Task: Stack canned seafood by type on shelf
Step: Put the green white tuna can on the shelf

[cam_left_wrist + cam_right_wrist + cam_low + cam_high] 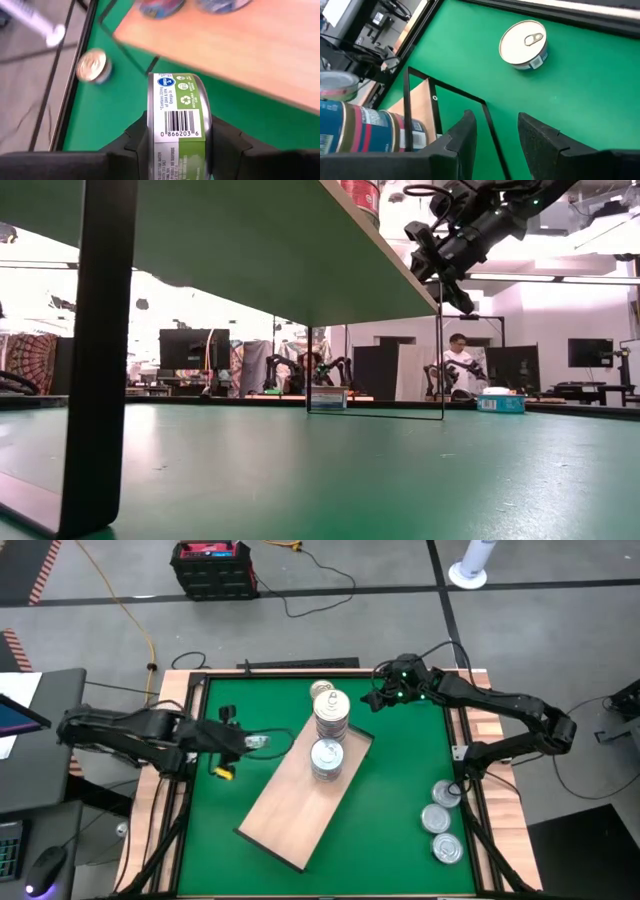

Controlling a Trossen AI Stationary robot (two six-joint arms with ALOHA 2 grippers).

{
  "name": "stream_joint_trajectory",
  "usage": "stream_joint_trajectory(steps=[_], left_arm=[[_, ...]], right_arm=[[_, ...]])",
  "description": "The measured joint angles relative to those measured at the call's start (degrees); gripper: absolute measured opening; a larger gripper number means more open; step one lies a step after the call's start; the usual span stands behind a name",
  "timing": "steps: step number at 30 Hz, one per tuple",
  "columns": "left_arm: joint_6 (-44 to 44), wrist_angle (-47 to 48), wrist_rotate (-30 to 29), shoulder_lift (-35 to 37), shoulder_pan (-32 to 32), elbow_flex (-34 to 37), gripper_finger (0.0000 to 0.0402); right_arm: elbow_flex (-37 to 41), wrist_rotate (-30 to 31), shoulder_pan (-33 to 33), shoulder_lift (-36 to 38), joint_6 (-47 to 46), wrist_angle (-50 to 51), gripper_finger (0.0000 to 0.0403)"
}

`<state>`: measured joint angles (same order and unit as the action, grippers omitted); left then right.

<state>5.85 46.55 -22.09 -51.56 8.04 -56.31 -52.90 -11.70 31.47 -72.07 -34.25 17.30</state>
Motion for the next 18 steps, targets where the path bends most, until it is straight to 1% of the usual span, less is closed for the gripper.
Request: stream_joint_trajectory(steps=[5,8,11,16,18], left_arm=[[1.8,-1.5,1.4,3.5,6.0,0.0,0.0146],[8.9,-5.3,4.0,3.5,9.5,0.0,0.0138],[16.9,-11.1,5.3,1.9,12.3,0.0,0.0136],[23.8,-21.9,5.1,-2.6,15.3,-0.1,0.0145],[25.7,-24.5,5.2,-4.9,15.9,-0.1,0.0146]], right_arm=[[0.0,0.5,-1.9,0.0,-3.3,0.0,0.0168],[0.0,1.9,-3.2,0.0,-4.4,0.0,0.0168],[0.0,3.0,-3.8,0.0,-6.3,0.0,0.0168],[0.0,3.0,-4.5,0.0,-9.3,0.0,0.0168],[0.0,3.0,-4.9,0.0,-9.3,0.0,0.0168]])
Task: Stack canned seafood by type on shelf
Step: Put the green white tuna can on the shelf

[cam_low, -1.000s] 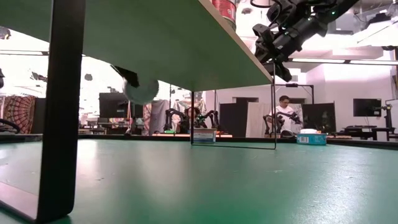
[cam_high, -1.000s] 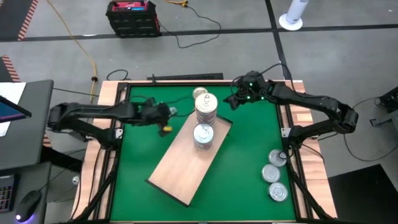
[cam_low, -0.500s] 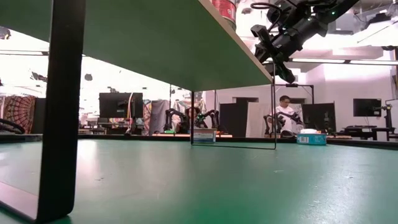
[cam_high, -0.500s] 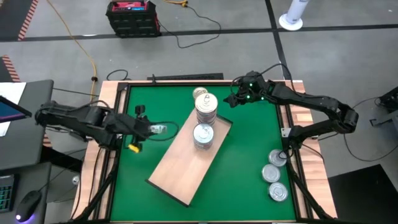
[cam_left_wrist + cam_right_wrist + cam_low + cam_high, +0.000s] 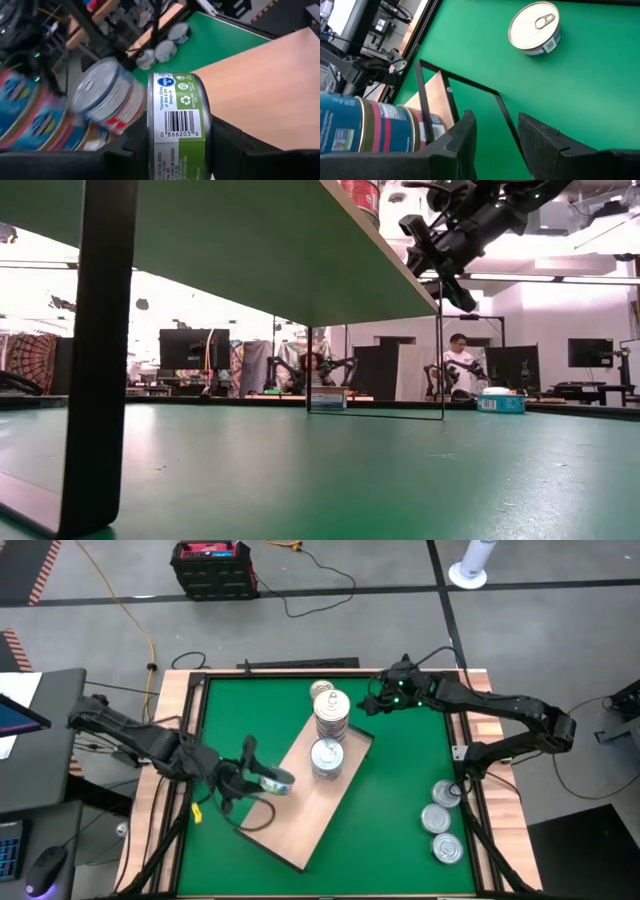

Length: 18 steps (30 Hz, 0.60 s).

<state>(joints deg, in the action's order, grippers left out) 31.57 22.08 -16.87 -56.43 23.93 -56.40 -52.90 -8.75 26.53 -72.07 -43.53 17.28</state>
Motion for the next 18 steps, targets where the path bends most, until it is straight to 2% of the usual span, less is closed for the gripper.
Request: stream_joint_trajectory(steps=[11,15,18], left_arm=[[0.9,-10.5,-0.7,-13.8,1.3,0.0,0.0143],[-3.5,-12.2,-4.4,-15.5,3.0,0.0,0.0153],[-5.9,-11.4,-4.1,-15.9,3.7,0.0,0.0168]], right_arm=[[0.0,-0.4,-2.4,0.0,1.4,0.7,0.0168],[0.0,-0.5,-3.2,0.1,1.8,1.7,0.0168],[0.0,-0.4,-3.5,0.2,1.9,1.7,0.0168]])
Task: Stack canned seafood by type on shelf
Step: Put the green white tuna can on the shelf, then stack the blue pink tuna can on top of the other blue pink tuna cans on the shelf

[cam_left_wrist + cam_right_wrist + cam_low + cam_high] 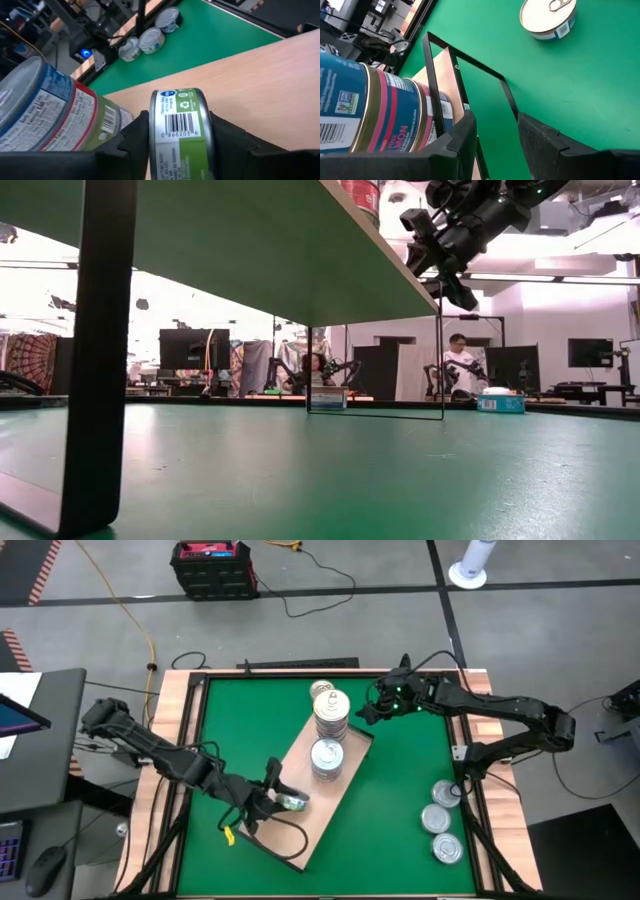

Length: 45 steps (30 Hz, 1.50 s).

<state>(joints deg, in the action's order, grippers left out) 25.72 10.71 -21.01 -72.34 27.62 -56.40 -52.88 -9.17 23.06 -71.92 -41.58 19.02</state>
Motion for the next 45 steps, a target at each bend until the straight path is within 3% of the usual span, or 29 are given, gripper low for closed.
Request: stream_joint_trajectory(steps=[7,12,17,23,26,31,35,40,45], left_arm=[[-0.4,1.1,-1.5,0.1,0.3,-0.1,0.0232],[-4.2,-1.3,4.0,0.2,0.3,-0.1,0.0264],[-9.6,-2.8,7.3,0.1,0.3,-0.1,0.0269],[-25.4,-4.5,2.2,3.1,-0.1,0.0,0.0266],[-34.4,1.0,-0.7,7.3,-1.9,0.0,0.0261],[-42.3,6.8,0.4,14.3,-7.0,1.6,0.0251],[-44.5,5.2,1.5,19.8,-13.1,7.2,0.0246],[-50.2,0.5,2.1,24.5,-23.9,16.2,0.0244],[-56.8,-1.1,7.9,24.6,-35.7,19.7,0.0244]], right_arm=[[-0.4,0.0,-0.7,0.0,0.0,0.2,0.0168],[-1.5,0.0,-0.6,0.1,0.0,0.2,0.0168],[-1.9,0.0,-0.6,0.1,0.0,0.2,0.0168],[-1.9,0.0,-0.4,0.1,0.1,0.5,0.0168],[-1.9,0.0,-0.4,0.1,0.3,0.7,0.0168],[-1.9,0.1,-0.2,0.1,1.8,0.6,0.0168],[-1.9,0.1,0.6,0.1,2.4,0.1,0.0168],[-1.9,0.2,1.1,0.1,2.4,-0.4,0.0168],[-1.9,0.1,1.1,0.1,0.8,2.0,0.0168]])
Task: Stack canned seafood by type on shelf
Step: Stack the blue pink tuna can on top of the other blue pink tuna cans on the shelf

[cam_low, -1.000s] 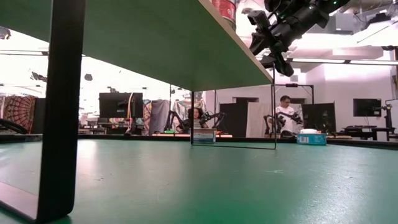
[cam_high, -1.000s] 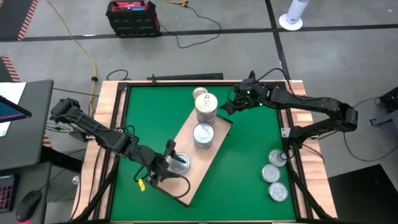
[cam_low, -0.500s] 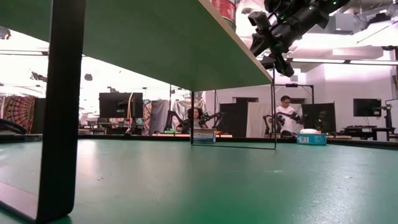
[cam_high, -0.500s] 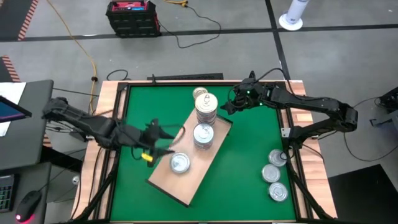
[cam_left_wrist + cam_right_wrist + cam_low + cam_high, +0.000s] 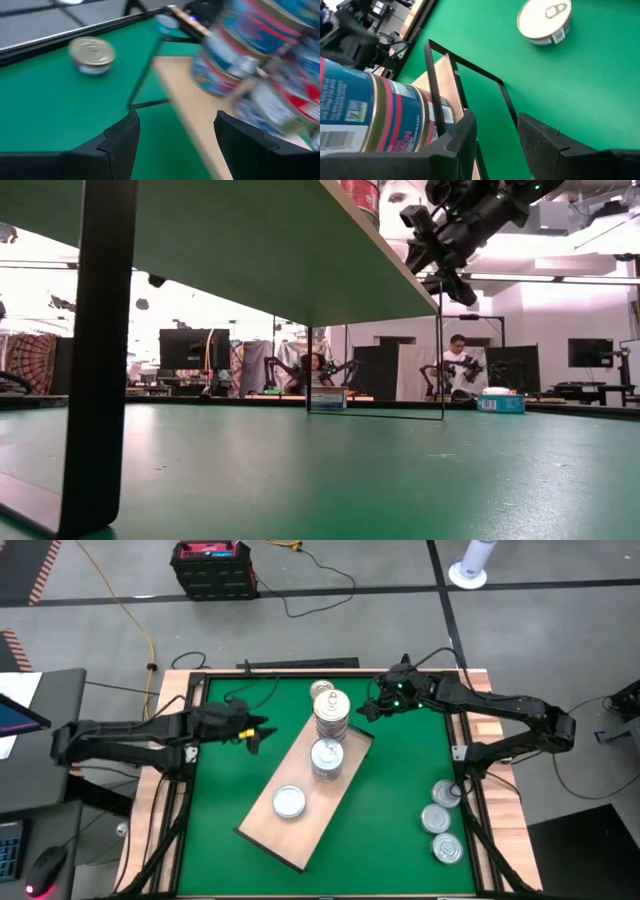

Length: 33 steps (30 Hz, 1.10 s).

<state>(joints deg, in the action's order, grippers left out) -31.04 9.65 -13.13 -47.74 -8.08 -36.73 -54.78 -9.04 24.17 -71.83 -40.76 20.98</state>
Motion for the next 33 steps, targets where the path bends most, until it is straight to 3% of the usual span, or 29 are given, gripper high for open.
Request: stream_joint_trajectory(steps=[6,10,13,21,26,33], left_arm=[[0.8,-1.6,5.8,-4.4,-12.8,0.4,0.0244],[0.2,-8.8,12.9,-9.6,-20.6,0.4,0.0244],[-0.5,-14.7,18.1,-13.5,-24.8,0.4,0.0244],[-1.7,-18.0,18.9,-17.9,-31.0,0.1,0.0244],[-4.4,-18.1,17.3,-17.6,-32.9,0.1,0.0244],[-4.7,-18.1,17.2,-17.4,-33.2,0.0,0.0244]], right_arm=[[0.0,2.2,0.2,-0.6,-3.1,1.6,0.0168],[-0.1,6.9,0.9,-2.0,-5.4,0.2,0.0168],[0.0,7.1,2.8,-4.8,-5.8,-2.7,0.0168],[-1.3,-2.5,12.0,-17.9,-0.5,-13.9,0.0168],[-9.1,-10.9,16.7,-27.2,10.0,-13.2,0.0168],[-20.8,-13.6,18.4,-36.7,25.5,-9.0,0.0168]])
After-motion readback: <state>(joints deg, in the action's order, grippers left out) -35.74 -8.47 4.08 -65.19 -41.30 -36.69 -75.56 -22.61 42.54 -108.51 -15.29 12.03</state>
